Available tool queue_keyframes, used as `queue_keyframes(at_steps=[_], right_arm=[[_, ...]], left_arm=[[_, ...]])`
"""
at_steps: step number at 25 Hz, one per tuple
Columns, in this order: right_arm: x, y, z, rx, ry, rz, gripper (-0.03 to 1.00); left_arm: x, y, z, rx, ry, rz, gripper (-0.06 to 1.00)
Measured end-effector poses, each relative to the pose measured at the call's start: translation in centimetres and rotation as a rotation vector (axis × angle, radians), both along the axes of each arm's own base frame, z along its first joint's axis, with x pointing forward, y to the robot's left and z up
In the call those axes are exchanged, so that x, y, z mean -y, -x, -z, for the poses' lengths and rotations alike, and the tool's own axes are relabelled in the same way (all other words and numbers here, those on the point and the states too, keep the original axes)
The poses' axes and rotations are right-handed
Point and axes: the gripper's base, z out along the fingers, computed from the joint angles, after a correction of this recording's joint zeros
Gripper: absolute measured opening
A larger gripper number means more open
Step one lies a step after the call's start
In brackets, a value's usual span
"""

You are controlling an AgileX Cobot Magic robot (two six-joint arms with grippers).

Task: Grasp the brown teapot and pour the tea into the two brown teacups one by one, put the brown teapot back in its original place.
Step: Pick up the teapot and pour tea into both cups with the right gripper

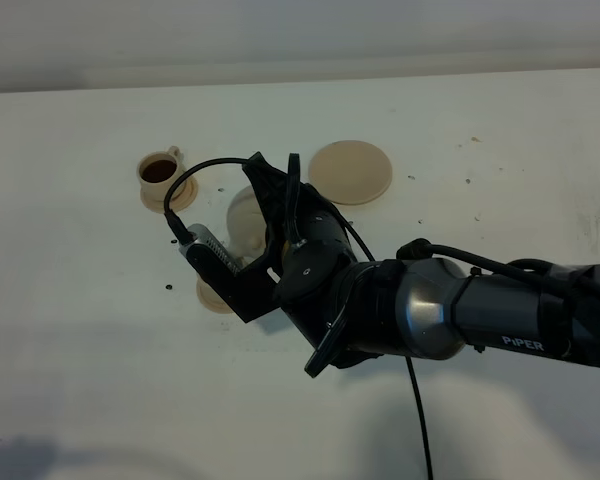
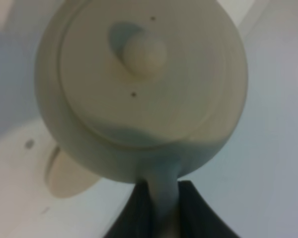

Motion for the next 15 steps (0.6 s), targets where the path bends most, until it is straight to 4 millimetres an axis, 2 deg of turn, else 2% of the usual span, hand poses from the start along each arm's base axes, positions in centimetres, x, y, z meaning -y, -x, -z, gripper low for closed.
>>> queue_keyframes(at_steps=[15], right_arm=[[-0.34,-0.2,-0.45,0.067,0.053,-0.074,0.12]], left_arm=[[0.0,0.0,0.0,0.0,0.0,0.0,0.47]])
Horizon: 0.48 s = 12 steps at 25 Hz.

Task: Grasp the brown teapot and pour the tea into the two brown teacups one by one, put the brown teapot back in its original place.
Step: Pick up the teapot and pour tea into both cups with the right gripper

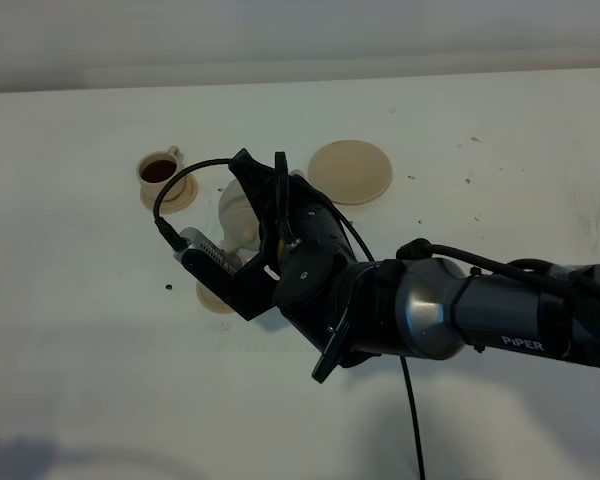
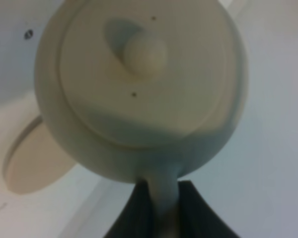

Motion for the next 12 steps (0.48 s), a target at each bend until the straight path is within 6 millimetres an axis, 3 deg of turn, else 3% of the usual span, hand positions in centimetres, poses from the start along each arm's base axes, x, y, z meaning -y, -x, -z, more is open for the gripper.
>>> queue_keyframes(at_steps=[12], right_arm=[[-0.08,0.02,0.02,0.008,0.052,-0.038,0.12]], left_arm=[[0.0,0.0,0.0,0.0,0.0,0.0,0.47]])
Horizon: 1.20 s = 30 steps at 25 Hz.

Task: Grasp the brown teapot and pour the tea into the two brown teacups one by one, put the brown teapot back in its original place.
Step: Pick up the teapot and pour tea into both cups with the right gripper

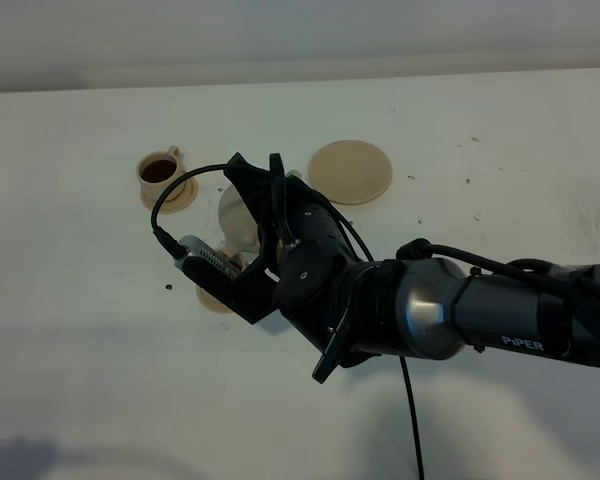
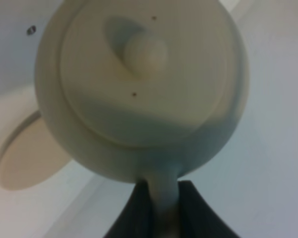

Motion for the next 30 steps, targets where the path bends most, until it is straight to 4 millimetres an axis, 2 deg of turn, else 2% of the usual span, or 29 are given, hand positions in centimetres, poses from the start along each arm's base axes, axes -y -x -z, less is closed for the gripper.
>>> queue_keyframes(at_steps=[30], right_arm=[[-0.37,-0.03,-0.21,0.042,0.067,-0.083,0.12]], left_arm=[[0.0,0.0,0.0,0.0,0.0,0.0,0.47]])
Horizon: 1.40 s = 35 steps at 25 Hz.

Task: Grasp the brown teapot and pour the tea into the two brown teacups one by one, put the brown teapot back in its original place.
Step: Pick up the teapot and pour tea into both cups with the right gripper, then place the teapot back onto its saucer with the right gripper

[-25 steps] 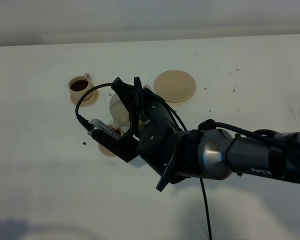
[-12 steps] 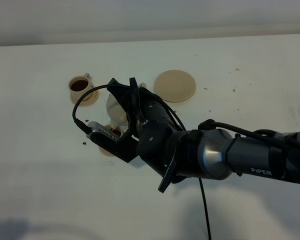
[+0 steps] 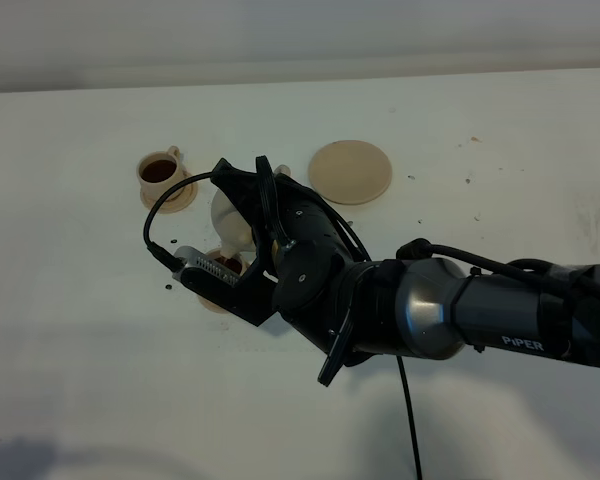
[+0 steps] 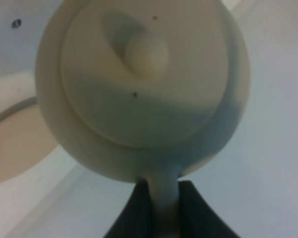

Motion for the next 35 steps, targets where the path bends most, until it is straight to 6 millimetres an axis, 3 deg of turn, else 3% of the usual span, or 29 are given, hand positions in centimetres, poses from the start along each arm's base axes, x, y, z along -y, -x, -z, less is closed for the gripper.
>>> queue_keyframes(at_steps=[6,17,28,31,35], right_arm=[[0.2,0.1,0.2,-0.043,-0.054,0.05,0.12],[1.2,0.3,0.9,-0.173,-0.341,0.343,0.12],[1.2,1.2,1.3,-0.261,-0.408,0.441,0.12],[1.2,1.6,0.7,-0.321,-0.481,0.519,0.12],[1.5,2.1,-1.8,-0.376,-0.602,0.63,0.12]], left_arm=[[0.0,0.0,0.0,0.0,0.0,0.0,0.47],[0.0,0.0,0.0,0.0,0.0,0.0,0.47],[0.0,0.0,0.0,0.0,0.005,0.003,0.47],[0.0,0.0,0.0,0.0,0.005,0.003,0.47],[0.0,0.0,0.0,0.0,0.0,0.0,0.47]])
